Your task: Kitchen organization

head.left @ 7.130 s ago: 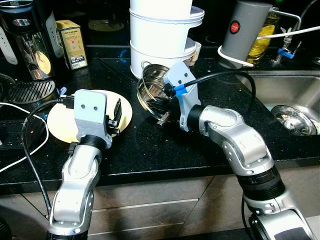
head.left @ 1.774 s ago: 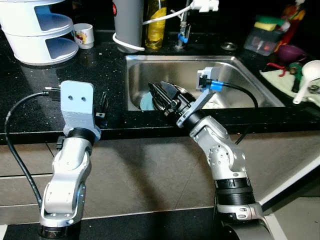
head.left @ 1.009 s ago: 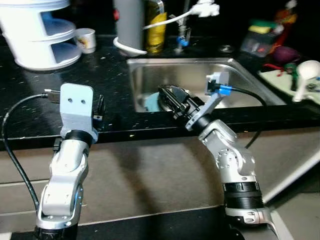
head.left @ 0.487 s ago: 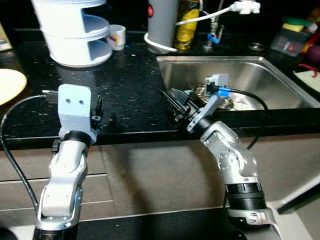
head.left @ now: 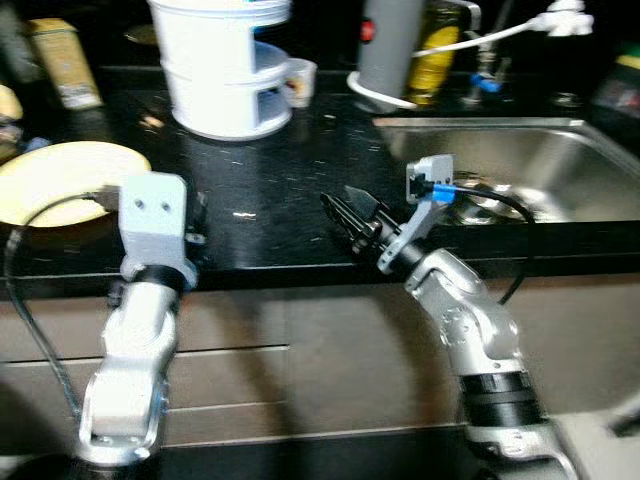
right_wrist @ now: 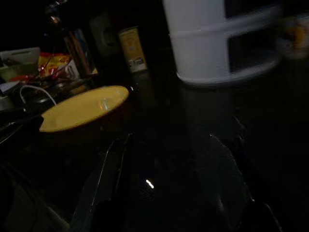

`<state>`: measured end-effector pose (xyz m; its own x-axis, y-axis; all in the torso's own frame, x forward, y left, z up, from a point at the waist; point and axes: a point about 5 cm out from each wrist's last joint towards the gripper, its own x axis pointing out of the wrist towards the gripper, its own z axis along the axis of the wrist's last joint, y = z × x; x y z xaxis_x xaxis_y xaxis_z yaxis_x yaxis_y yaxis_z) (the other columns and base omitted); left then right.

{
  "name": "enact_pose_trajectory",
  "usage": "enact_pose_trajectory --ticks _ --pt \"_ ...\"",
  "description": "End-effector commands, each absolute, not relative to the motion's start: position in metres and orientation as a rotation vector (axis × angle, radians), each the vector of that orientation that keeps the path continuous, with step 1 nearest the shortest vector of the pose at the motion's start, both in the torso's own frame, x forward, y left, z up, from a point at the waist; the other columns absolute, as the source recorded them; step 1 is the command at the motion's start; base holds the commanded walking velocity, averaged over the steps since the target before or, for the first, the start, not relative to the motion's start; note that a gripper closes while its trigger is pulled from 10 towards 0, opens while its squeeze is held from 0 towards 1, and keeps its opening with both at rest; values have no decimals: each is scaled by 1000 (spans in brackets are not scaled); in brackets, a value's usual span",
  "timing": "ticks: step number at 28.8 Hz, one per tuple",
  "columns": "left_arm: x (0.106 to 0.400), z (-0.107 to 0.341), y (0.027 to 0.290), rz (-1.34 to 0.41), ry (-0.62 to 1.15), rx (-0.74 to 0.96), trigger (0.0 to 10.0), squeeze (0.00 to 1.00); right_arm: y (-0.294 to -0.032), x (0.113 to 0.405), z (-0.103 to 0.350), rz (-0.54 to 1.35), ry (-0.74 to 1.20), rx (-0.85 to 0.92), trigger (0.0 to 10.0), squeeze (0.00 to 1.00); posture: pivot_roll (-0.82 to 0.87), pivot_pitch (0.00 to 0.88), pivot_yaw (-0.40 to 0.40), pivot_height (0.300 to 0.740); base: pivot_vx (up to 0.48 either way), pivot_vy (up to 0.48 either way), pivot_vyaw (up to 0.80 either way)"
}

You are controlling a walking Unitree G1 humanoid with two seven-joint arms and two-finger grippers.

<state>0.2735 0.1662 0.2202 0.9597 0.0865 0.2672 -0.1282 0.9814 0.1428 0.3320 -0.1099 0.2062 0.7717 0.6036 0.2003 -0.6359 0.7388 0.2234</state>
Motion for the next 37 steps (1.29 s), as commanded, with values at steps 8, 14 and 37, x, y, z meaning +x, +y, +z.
enact_pose_trajectory --ticks 8,14,37 --pt "275 220 165 107 -260 169 10000 0 -110 331 206 686 -116 276 10000 0 57 0 -69 740 0 353 0" --pt "273 218 166 104 -254 181 10000 0 -108 329 205 696 -112 279 10000 0 56 0 -70 740 0 115 0" --pt "277 211 177 175 -196 101 10000 0 -102 326 200 718 -105 212 10000 0 56 0 -63 740 0 -172 0"
